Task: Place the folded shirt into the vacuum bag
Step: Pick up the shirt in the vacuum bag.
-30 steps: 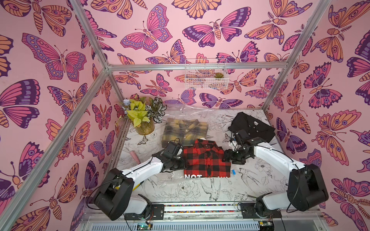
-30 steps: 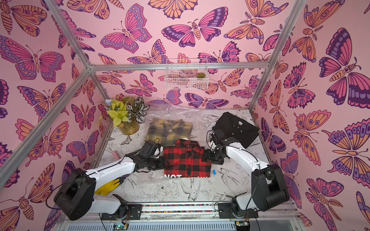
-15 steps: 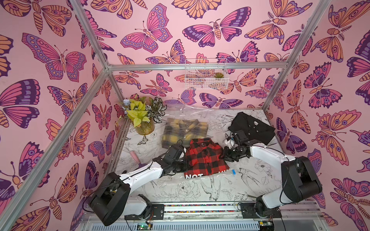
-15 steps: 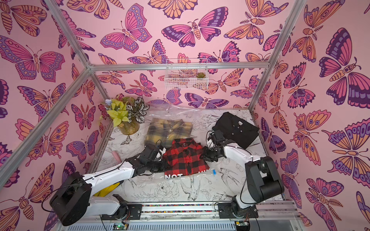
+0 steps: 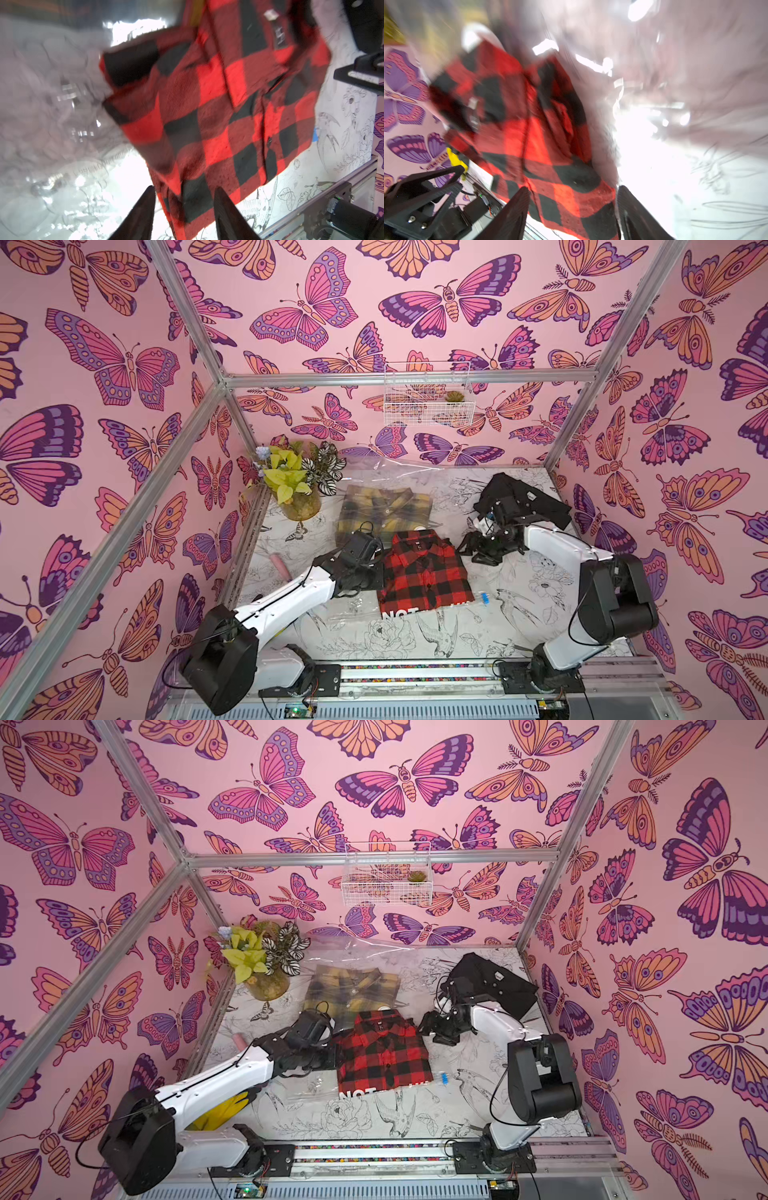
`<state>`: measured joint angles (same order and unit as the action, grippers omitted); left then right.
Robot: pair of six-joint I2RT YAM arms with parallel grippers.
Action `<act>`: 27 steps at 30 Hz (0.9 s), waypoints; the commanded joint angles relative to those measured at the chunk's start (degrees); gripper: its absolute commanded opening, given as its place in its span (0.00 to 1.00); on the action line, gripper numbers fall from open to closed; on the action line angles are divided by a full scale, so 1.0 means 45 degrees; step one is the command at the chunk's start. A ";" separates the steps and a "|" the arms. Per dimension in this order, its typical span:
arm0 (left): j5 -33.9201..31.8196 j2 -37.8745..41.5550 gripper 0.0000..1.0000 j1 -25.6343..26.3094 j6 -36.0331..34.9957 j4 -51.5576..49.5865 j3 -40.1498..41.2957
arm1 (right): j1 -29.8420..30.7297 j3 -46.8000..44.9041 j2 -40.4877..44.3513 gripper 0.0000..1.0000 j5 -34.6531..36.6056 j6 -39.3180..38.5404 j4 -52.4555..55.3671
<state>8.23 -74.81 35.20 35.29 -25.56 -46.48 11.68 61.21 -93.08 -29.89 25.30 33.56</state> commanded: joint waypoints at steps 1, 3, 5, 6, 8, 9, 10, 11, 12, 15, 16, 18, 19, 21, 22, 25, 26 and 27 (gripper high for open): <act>-0.0278 -0.0956 0.52 -0.0474 -0.0684 0.0161 -0.0319 | 0.0176 0.0688 -0.0963 0.67 -0.0242 0.0019 0.0050; 0.0061 -0.1712 0.49 -0.0663 -0.0917 0.0547 -0.0683 | 0.0547 0.1084 -0.1530 0.65 -0.0107 0.0047 -0.0037; 0.0266 -0.2321 0.42 -0.0674 -0.1062 0.0810 -0.0999 | 0.0979 0.1361 -0.2040 0.61 -0.0137 0.0057 -0.0175; 0.0333 -0.2496 0.37 -0.0674 -0.1131 0.0911 -0.1107 | 0.1157 0.1494 -0.2270 0.57 -0.0144 0.0042 -0.0218; 0.0349 -0.2634 0.22 -0.0674 -0.1215 0.1326 -0.1136 | 0.1453 0.1653 -0.2498 0.41 -0.0114 0.0141 -0.0537; 0.0291 -0.2623 0.15 -0.0694 -0.1283 0.1419 -0.1136 | 0.1529 0.1546 -0.2366 0.27 -0.0093 0.0271 -0.0945; 0.0211 -0.2565 0.10 -0.0703 -0.1347 0.1474 -0.1122 | 0.1534 0.1373 -0.2133 0.19 -0.0086 0.0389 -0.1394; 0.0106 -0.2458 0.05 -0.0746 -0.1377 0.1618 -0.0999 | 0.1532 0.1149 -0.1767 0.11 -0.0001 0.0538 -0.1899; 0.0034 -0.2369 0.01 -0.0833 -0.1360 0.1736 -0.0848 | 0.1543 0.0952 -0.1357 0.03 0.0232 0.0588 -0.2290; -0.0106 -0.2181 0.00 -0.1126 -0.1300 0.1968 -0.0337 | 0.1515 0.0356 -0.0277 0.00 0.0640 0.0584 -0.3261; -0.0174 -0.2167 0.00 -0.1171 -0.1310 0.1993 -0.0225 | 0.1522 0.0124 0.0009 0.00 0.0783 0.0551 -0.3632; -0.0291 -0.2262 0.00 -0.1240 -0.1319 0.2070 0.0000 | 0.1525 -0.0428 0.0240 0.00 0.1235 0.0633 -0.4359; -0.0350 -0.2316 0.00 -0.1246 -0.1301 0.2099 0.0063 | 0.1521 -0.0484 0.0023 0.00 0.1552 0.0703 -0.4264; -0.0384 -0.2458 0.00 -0.1260 -0.1299 0.2121 0.0103 | 0.1408 -0.0088 -0.0964 0.00 0.1819 0.0465 -0.3230; -0.0388 -0.2490 0.00 -0.1260 -0.1265 0.2116 0.0150 | 0.1413 0.0098 -0.1501 0.00 0.1782 0.0330 -0.2914; -0.0258 -0.2205 0.00 -0.1260 -0.1144 0.1974 0.0127 | 0.1394 0.0201 -0.2188 0.13 0.1714 0.0247 -0.2893; -0.0211 -0.1997 0.00 -0.1260 -0.1116 0.1800 0.0082 | 0.1341 0.0330 -0.2144 0.24 0.1656 0.0191 -0.2681; -0.0198 -0.1775 0.02 -0.1243 -0.1117 0.1562 0.0013 | 0.1259 0.0454 -0.2021 0.32 0.1464 0.0128 -0.2447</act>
<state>7.68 -85.34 29.87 30.30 -16.49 -46.85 18.04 61.43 -103.11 -23.77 26.79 19.59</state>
